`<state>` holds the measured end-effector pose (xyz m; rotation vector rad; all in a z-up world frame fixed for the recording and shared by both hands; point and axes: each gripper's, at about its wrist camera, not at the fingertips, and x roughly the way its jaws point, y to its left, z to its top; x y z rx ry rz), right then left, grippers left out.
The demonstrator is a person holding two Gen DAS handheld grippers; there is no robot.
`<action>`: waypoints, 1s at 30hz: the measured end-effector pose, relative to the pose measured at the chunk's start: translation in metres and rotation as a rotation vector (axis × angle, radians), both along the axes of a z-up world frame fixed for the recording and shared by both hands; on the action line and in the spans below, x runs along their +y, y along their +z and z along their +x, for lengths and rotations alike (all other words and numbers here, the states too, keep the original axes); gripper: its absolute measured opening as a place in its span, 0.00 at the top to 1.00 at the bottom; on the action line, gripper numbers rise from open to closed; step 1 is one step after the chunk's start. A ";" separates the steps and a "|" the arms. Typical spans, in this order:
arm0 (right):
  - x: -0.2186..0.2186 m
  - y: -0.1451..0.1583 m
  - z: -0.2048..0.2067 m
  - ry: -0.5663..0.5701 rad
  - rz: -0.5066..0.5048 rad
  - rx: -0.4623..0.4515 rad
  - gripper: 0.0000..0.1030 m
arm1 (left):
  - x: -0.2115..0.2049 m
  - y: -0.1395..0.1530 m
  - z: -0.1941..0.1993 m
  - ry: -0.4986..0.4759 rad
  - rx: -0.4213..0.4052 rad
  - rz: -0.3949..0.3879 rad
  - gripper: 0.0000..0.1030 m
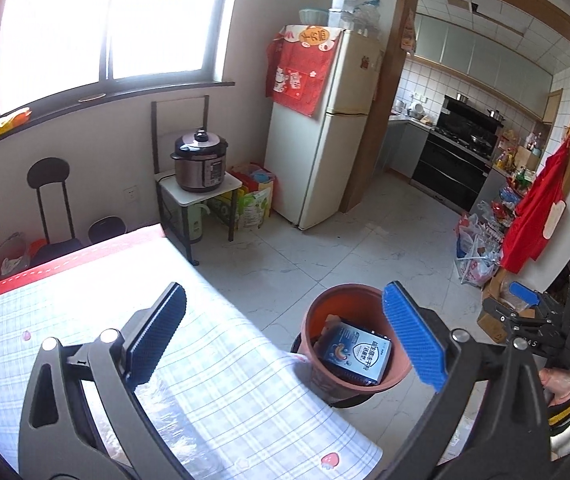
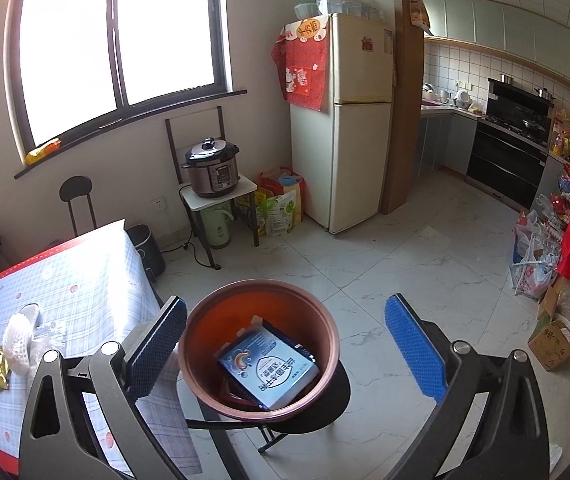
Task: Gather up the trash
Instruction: 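Move both tools back to the table toward bubble wrap and gold foil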
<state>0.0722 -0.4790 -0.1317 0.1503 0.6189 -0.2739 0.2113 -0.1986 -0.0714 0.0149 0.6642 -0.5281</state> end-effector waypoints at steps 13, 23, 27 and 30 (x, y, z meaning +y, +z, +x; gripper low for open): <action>0.119 0.023 0.022 0.194 -0.022 -0.007 0.05 | 0.206 0.008 -0.067 0.358 -0.050 -0.001 0.06; 0.232 0.023 0.053 0.433 -0.073 0.041 0.05 | 0.340 -0.028 -0.129 0.642 -0.040 0.054 0.06; 0.280 0.014 0.066 0.542 -0.054 0.059 0.05 | 0.382 -0.053 -0.145 0.725 0.020 0.032 0.06; 0.313 0.005 0.074 0.606 -0.032 0.050 0.05 | 0.407 -0.071 -0.153 0.771 0.054 0.015 0.06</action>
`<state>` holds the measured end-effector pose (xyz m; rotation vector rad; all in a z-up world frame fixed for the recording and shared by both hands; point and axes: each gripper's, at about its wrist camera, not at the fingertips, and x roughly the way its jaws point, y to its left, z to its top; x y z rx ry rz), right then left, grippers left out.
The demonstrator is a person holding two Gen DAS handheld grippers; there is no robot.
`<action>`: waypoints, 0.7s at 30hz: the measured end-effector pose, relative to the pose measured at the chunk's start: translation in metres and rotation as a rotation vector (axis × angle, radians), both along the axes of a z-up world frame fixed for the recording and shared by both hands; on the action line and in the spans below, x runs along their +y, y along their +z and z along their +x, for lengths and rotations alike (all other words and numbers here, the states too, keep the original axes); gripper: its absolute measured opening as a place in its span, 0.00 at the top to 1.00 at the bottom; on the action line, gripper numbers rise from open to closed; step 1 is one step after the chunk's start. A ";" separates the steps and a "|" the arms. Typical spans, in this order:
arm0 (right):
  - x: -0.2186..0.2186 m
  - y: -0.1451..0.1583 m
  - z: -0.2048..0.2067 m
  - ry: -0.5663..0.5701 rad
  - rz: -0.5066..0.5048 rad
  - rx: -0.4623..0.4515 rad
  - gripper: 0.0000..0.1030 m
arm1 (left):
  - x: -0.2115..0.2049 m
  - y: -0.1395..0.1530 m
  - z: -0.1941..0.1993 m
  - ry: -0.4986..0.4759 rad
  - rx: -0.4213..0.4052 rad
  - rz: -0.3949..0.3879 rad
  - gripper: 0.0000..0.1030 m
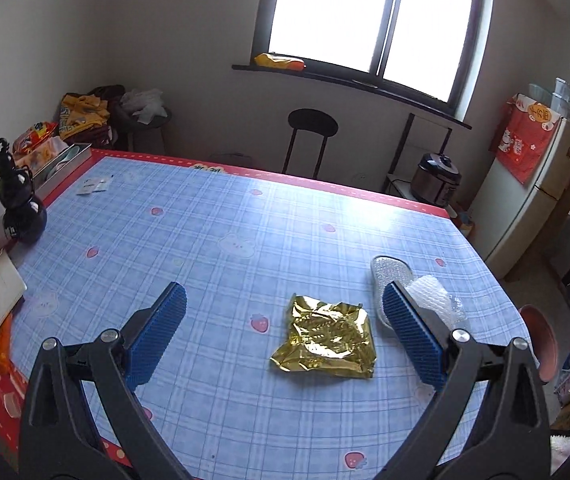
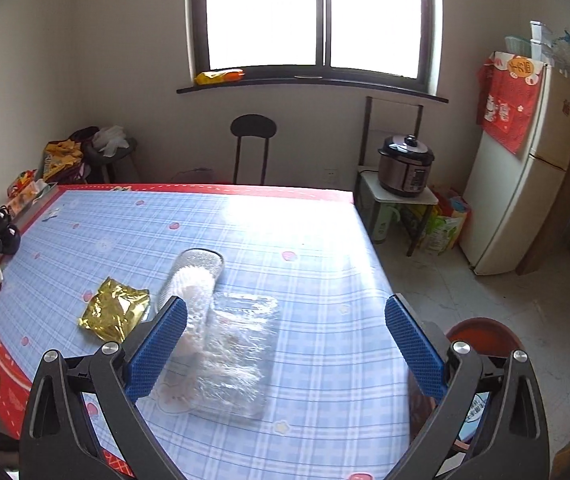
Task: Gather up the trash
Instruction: 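Move both tools back to the table toward bubble wrap and gold foil, then grasp bubble wrap with right tool while left grasps gold foil packet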
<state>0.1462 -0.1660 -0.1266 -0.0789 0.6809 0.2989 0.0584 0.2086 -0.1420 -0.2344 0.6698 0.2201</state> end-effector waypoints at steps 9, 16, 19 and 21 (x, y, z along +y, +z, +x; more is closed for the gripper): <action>0.091 -0.046 0.038 0.132 -0.026 0.090 0.07 | 0.061 -0.049 -0.012 0.132 0.074 -0.047 0.06; 0.138 -0.100 0.071 0.146 -0.069 0.217 0.20 | 0.083 -0.070 -0.010 0.144 0.116 -0.068 0.06; 0.149 -0.120 0.078 0.144 -0.075 0.262 0.22 | 0.088 -0.077 -0.008 0.138 0.131 -0.081 0.06; 0.153 -0.129 0.081 0.144 -0.082 0.287 0.29 | 0.088 -0.082 -0.006 0.125 0.140 -0.090 0.06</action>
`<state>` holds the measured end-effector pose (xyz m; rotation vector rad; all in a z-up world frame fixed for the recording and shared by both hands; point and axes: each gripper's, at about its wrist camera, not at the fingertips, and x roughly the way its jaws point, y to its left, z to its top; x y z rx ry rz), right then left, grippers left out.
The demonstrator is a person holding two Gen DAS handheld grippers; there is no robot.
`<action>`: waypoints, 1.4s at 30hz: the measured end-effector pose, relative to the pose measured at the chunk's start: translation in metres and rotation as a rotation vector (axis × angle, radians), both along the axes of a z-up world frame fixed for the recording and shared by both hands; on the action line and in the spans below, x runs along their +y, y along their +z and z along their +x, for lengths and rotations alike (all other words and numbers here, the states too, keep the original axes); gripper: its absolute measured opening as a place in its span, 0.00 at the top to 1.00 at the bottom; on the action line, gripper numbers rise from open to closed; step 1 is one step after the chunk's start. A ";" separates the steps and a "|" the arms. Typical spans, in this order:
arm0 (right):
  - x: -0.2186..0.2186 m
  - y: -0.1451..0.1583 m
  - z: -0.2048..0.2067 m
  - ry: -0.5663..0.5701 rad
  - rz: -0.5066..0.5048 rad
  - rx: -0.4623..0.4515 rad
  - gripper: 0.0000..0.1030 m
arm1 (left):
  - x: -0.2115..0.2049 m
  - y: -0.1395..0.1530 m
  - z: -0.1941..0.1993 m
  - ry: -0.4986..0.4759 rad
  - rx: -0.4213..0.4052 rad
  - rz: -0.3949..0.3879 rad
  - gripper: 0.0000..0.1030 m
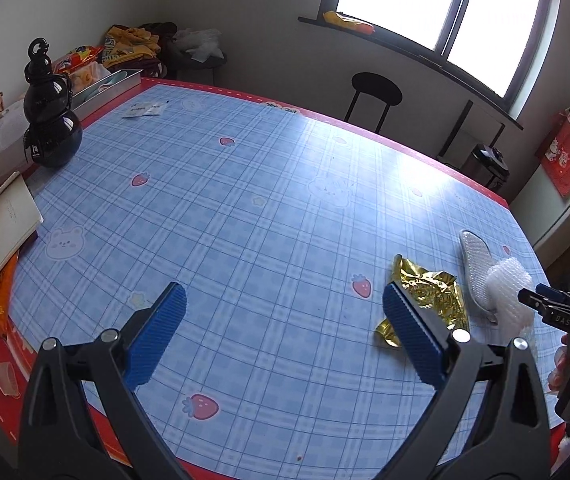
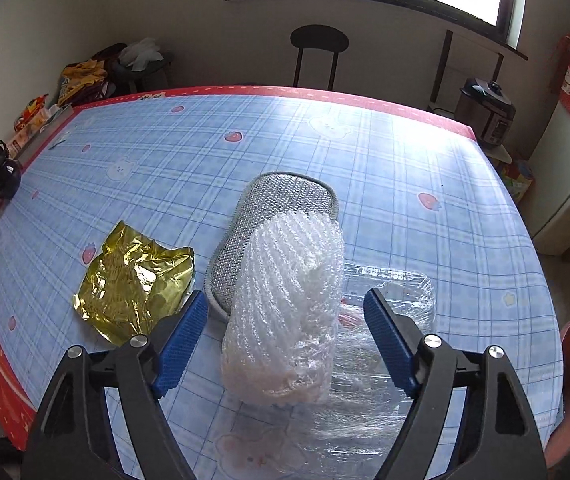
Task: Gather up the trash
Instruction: 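Grasp bubble wrap with right tool while left grasps gold foil packet, then carry bubble wrap with right tool to the bin and release it while left carries foil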
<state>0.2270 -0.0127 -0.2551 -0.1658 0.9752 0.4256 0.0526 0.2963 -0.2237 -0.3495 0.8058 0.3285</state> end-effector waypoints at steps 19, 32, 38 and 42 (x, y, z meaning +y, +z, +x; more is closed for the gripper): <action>-0.045 0.040 -0.025 -0.062 0.099 -0.053 0.72 | -0.089 -0.051 0.067 -0.359 0.093 -0.076 0.06; -0.082 0.037 -0.037 -0.134 0.079 -0.042 0.72 | -0.082 -0.096 0.111 -0.345 0.145 -0.172 0.40; -0.081 0.037 -0.039 -0.129 0.079 -0.046 0.72 | -0.086 -0.102 0.124 -0.369 0.166 -0.163 0.58; -0.075 0.040 -0.041 -0.121 0.076 -0.052 0.72 | -0.091 -0.103 0.130 -0.384 0.170 -0.160 0.68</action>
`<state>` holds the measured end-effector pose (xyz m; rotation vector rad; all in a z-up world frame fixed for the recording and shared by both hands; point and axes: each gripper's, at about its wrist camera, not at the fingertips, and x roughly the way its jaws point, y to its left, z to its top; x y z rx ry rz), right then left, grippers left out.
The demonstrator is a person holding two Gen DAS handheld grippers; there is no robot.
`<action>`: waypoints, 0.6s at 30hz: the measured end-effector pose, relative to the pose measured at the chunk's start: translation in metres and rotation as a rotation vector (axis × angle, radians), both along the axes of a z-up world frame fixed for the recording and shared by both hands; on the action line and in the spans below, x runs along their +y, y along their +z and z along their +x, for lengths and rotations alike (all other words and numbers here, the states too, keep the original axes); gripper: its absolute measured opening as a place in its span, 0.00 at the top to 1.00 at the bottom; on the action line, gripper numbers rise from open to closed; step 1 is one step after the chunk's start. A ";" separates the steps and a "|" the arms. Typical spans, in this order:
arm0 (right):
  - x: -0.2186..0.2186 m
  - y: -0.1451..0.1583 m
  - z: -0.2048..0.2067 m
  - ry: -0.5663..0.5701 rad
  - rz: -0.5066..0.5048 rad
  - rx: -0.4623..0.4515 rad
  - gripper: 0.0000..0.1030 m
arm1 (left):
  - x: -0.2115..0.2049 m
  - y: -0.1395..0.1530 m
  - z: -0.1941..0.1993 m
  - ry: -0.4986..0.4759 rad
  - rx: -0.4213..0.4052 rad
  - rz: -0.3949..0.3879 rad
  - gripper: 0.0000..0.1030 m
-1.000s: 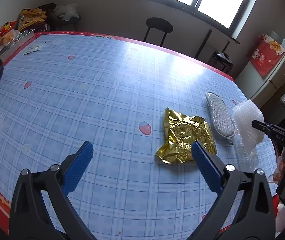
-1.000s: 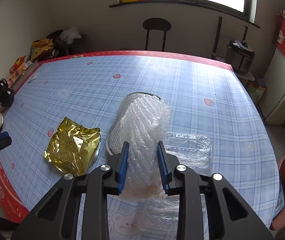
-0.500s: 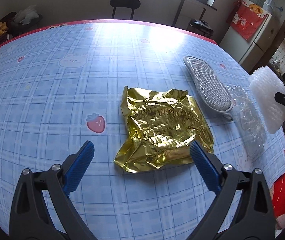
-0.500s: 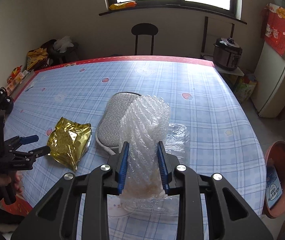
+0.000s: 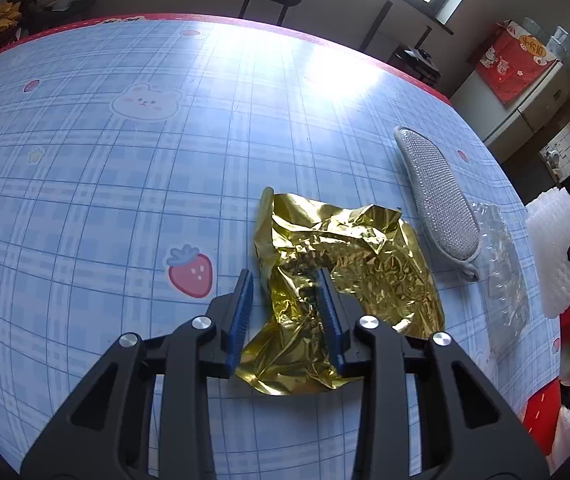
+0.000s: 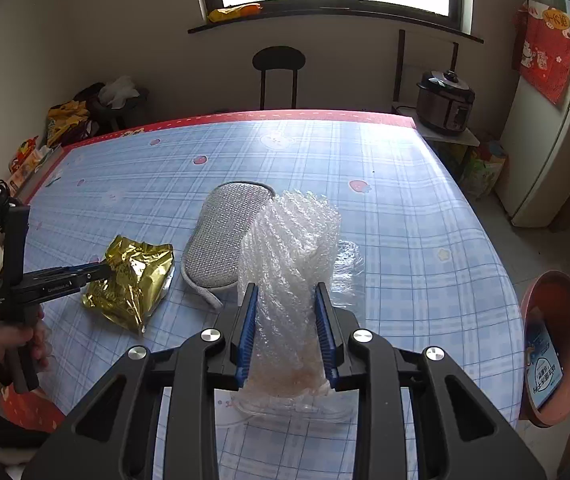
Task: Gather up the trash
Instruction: 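Carry bubble wrap with right tool to the bin and release it while left carries foil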
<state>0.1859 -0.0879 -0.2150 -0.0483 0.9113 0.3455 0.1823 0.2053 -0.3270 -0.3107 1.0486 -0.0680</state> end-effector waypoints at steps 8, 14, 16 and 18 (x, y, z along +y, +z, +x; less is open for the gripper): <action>-0.003 0.008 -0.005 -0.018 0.006 -0.016 0.72 | 0.002 0.001 -0.005 0.012 -0.017 -0.025 0.79; -0.006 0.016 -0.011 -0.025 0.023 -0.038 0.72 | -0.004 0.030 -0.025 -0.020 -0.091 -0.016 0.83; -0.008 0.019 -0.012 -0.027 0.032 -0.046 0.72 | -0.006 0.042 -0.033 -0.032 -0.117 -0.011 0.84; -0.009 0.023 -0.014 -0.028 0.042 -0.056 0.72 | -0.009 0.055 -0.042 -0.037 -0.138 -0.011 0.84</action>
